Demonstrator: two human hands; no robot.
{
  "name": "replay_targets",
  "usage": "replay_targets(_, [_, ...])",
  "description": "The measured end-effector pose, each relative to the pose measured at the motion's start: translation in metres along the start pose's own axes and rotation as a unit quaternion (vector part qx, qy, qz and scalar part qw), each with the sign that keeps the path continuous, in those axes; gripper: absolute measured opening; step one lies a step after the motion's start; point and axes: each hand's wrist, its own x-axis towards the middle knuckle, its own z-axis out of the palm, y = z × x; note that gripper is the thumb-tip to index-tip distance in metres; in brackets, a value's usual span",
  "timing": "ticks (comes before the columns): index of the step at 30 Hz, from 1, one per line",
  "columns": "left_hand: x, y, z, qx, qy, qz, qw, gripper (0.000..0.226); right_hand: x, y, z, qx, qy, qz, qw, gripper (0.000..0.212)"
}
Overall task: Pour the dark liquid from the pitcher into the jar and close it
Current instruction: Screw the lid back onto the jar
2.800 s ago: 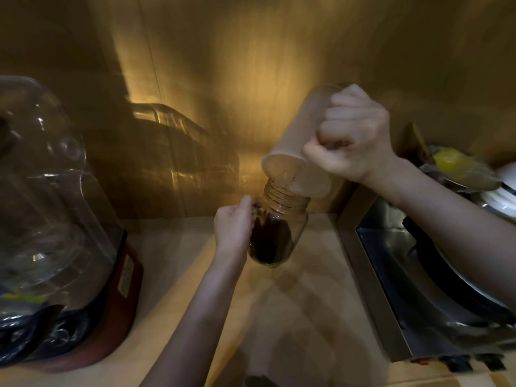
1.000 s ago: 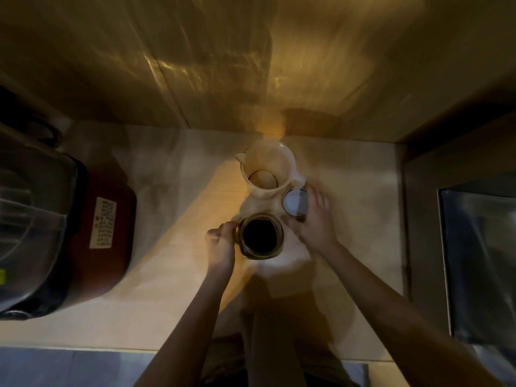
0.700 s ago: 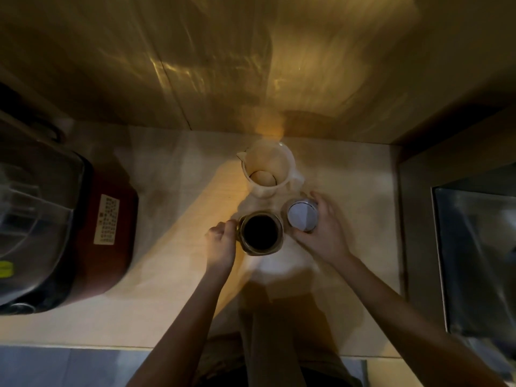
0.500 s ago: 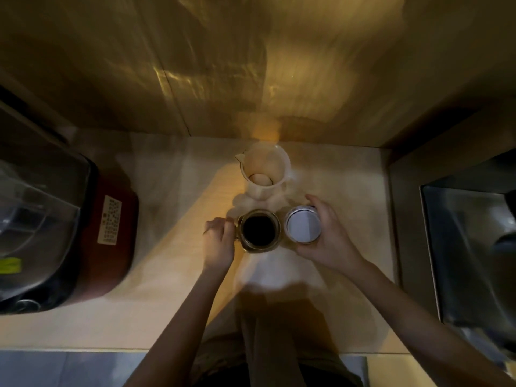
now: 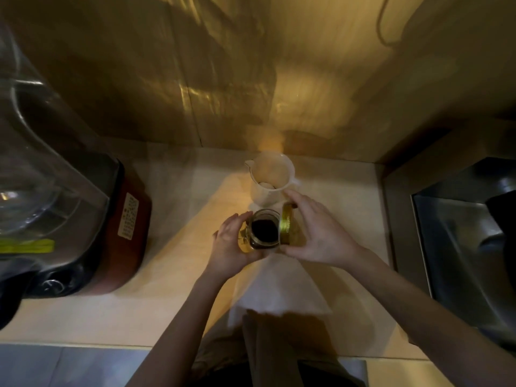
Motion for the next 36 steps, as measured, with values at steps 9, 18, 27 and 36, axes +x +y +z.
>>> replay_targets(9, [0.001,0.002,-0.002,-0.028,0.026,0.004,0.999,0.095,0.03,-0.022,0.012,-0.247,-0.08,-0.045,0.965,0.085])
replay_targets(18, [0.001,0.004,-0.005,-0.03,0.013,-0.011,0.999,0.099,0.034,-0.029,0.015,-0.262,-0.093,0.005,0.961,0.081])
replay_targets(27, [0.002,0.002,-0.003,-0.025,0.006,-0.021,0.999,0.096,0.025,-0.033,0.017,-0.255,-0.061,0.061,0.963,0.075])
replay_targets(36, [0.003,0.0,-0.003,-0.031,0.012,-0.022,0.999,0.095,0.017,-0.036,0.003,-0.274,-0.065,0.076,0.956,0.063])
